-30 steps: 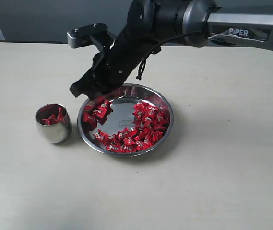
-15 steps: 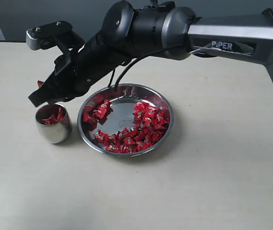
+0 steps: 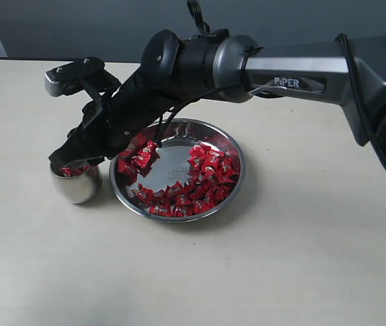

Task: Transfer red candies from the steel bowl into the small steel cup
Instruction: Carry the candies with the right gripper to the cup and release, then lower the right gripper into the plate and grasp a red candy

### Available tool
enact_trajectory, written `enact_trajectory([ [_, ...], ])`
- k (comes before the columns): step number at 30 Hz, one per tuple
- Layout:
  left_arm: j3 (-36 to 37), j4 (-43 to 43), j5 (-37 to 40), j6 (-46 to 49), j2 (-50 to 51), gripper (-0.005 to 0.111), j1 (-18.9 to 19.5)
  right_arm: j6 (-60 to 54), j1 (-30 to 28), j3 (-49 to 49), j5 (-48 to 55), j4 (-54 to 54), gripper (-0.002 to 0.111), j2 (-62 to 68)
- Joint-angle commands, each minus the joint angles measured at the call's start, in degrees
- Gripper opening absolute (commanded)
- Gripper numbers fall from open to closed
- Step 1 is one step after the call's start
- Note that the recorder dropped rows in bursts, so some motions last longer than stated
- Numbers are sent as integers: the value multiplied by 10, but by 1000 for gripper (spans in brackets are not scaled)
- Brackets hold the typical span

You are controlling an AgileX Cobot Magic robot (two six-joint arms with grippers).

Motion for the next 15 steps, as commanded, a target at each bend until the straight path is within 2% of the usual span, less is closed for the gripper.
enact_trajectory([
  [1, 1, 0, 0, -1, -3, 0, -1, -1, -5, 0, -4, -34, 34, -5],
  [8, 1, 0, 0, -1, -3, 0, -1, 204, -47, 0, 7, -227, 34, -10],
  [15, 1, 0, 0, -1, -3, 0, -1, 220, -75, 0, 10, -237, 34, 12],
])
